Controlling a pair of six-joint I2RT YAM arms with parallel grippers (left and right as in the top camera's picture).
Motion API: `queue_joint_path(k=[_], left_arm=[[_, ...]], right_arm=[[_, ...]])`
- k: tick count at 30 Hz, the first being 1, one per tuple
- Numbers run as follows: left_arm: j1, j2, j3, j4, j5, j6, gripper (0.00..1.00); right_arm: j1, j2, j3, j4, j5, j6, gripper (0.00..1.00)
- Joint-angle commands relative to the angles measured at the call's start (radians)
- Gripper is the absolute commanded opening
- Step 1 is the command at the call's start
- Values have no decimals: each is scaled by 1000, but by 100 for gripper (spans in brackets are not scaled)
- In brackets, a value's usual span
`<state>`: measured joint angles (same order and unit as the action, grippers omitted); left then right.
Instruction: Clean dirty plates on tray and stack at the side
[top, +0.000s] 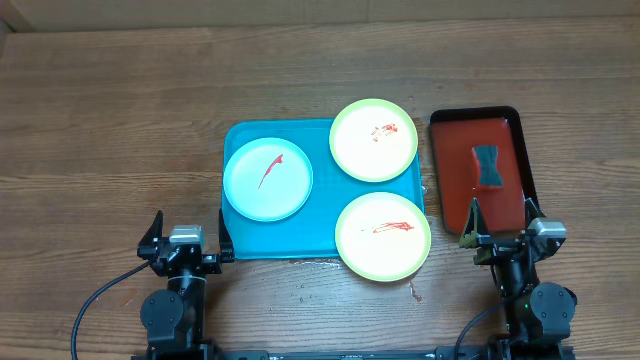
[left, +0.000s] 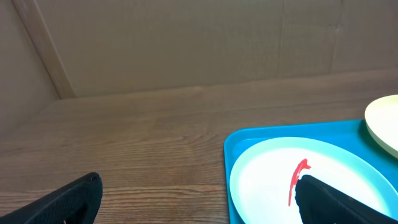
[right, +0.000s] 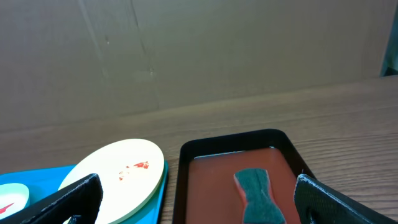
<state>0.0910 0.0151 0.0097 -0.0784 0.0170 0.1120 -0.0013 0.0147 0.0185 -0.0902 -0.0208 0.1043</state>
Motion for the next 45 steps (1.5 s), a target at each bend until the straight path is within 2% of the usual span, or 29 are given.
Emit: queue_joint_path(k=[1,45], left_arm=[[1,-4,-5,1,-5,16,100],[1,-4,-5,1,-5,16,100]], right_arm=[[-5,-11,-10,6,5,-1,100],[-5,-11,-10,10,-26,0,100]])
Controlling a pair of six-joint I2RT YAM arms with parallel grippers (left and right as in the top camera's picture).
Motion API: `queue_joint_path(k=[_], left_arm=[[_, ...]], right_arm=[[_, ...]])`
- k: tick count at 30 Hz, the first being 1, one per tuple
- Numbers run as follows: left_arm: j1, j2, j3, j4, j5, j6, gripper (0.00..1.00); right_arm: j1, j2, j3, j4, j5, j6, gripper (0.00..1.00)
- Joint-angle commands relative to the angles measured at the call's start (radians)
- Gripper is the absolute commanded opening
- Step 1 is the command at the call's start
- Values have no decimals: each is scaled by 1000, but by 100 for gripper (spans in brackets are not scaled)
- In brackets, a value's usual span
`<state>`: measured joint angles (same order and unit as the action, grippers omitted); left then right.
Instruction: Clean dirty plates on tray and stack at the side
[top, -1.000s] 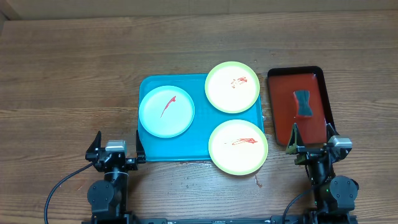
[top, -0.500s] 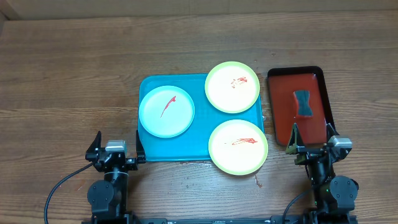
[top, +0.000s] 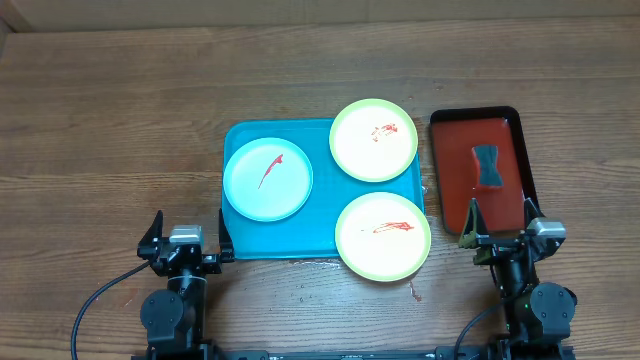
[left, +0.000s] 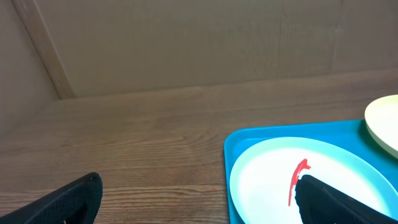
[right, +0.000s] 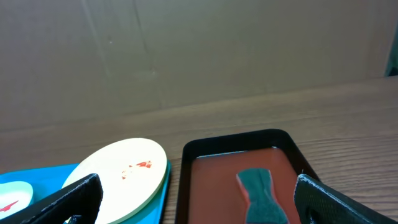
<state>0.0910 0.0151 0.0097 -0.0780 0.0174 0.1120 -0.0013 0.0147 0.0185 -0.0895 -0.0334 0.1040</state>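
A blue tray (top: 250, 245) holds a light-blue plate (top: 267, 180) with a red streak, also in the left wrist view (left: 311, 180). Two green-rimmed plates with red smears overlap its right side: one at the back (top: 373, 140) and one at the front (top: 383, 236). A dark green sponge (top: 488, 166) lies in a black tray with a red floor (top: 455, 170). My left gripper (top: 186, 245) stands open at the near edge, left of the blue tray. My right gripper (top: 503, 232) stands open just before the black tray, the sponge (right: 260, 194) between its spread fingers and farther off.
Bare wooden table surrounds the trays. A cardboard wall stands at the far side in both wrist views. A small red spot (top: 415, 294) lies on the table near the front plate.
The right wrist view has shifted very slightly. Plates, sponge and both grippers stay where they were.
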Motion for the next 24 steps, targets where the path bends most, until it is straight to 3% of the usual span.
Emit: queue_joint_path(k=[1,16,24], left_arm=[[1,-4,-5,0,-4,16,100],[1,-4,-5,21,73,-10,100],[1,54,102,-40,192,-31,100]], right_arm=[[-5,-11,-10,9,-13,0,100],[-5,-11,-5,3,-58,3,100],[-5,-11,120,-130,-66,-1,100]])
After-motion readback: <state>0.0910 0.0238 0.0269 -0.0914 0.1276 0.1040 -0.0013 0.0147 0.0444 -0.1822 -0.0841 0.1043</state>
